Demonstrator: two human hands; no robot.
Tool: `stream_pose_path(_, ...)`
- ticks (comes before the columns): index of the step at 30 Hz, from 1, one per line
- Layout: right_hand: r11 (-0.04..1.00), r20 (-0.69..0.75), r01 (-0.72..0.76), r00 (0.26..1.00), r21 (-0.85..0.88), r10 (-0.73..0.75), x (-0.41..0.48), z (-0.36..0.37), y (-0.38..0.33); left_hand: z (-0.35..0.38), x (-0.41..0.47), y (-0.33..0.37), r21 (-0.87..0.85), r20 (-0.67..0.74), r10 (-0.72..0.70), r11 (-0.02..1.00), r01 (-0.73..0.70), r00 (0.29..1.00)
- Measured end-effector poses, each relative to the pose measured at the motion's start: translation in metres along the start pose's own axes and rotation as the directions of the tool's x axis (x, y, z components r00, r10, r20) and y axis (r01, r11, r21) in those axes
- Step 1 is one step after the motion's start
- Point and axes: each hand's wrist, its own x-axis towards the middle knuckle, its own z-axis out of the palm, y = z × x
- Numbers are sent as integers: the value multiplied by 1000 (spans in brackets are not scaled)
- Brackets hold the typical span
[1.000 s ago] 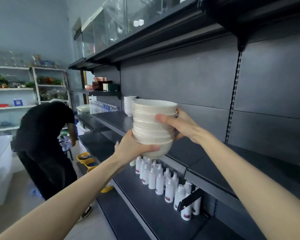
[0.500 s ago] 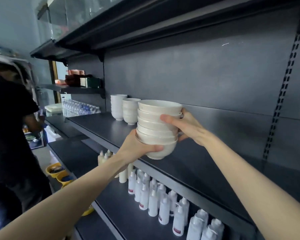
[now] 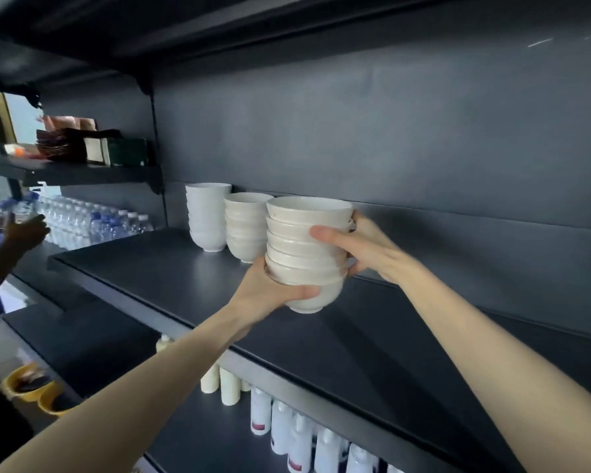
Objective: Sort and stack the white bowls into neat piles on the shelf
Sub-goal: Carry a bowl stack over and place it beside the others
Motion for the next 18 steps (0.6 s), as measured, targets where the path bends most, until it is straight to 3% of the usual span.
stream_pose_path(9, 992, -195, -126, 973, -12, 121, 80, 55, 31, -69, 96, -71, -19, 259, -24, 999, 30, 966)
stream_pose_path(18, 978, -307, -206, 933, -24, 189, 126, 60, 57, -77, 159, -110, -39, 356, -12, 999, 28, 934)
